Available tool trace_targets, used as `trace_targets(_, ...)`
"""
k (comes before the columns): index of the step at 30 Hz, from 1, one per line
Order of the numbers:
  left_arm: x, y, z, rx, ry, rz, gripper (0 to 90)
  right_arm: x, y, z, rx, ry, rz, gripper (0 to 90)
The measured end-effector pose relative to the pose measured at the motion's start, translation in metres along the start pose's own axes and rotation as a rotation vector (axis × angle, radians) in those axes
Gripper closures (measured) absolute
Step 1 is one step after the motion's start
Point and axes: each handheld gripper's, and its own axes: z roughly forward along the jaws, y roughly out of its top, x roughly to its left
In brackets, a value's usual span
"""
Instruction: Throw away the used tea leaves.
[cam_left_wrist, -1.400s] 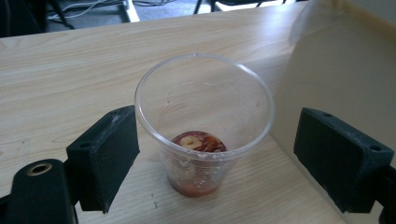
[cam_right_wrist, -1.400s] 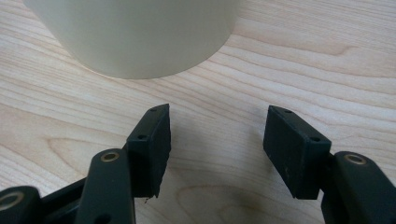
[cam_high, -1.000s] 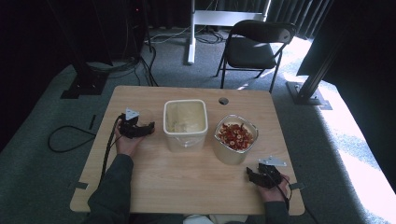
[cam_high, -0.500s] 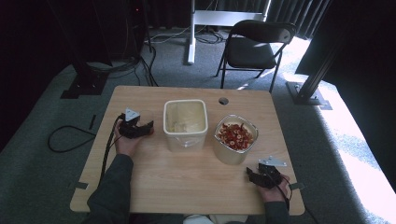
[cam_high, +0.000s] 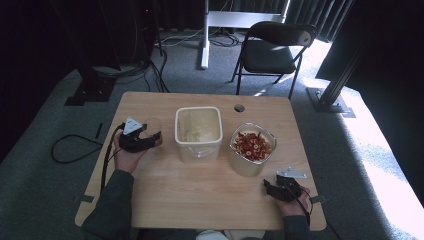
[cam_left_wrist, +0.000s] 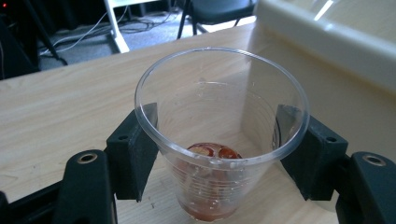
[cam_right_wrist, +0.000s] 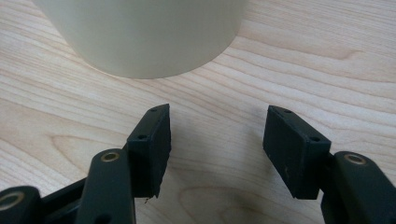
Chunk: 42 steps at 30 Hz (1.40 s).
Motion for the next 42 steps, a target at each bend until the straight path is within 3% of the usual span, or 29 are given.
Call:
trace_targets(5, -0.005, 0.012, -0.021, -0.026, -0.023, 0.019, 33.5, 0.003, 0.002, -0.002, 0.001, 0.007, 0.001, 40.7)
trace_targets(11, -0.016, 0.030, -0.042, -0.044, -0.051, 0.039, 33.6, 0.012, 0.009, -0.013, -0.037, 0.025, -0.027, 35.9)
trace_targets(18, -0.033, 0.048, -0.057, -0.060, -0.116, 0.061, 33.5, 0.020, 0.015, -0.026, -0.072, 0.024, -0.055, 30.8)
trace_targets(28, -0.056, 0.069, -0.063, -0.073, -0.194, 0.075, 33.5, 0.018, 0.025, -0.048, -0.124, 0.029, -0.042, 30.4)
trace_targets(35, -0.071, 0.083, -0.063, -0.077, -0.248, 0.081, 33.5, 0.024, 0.039, -0.063, -0.171, 0.044, -0.067, 30.5)
trace_targets(42, -0.094, 0.100, -0.057, -0.061, -0.297, 0.121, 33.5, 0.032, 0.052, -0.069, -0.200, 0.055, -0.101, 30.5)
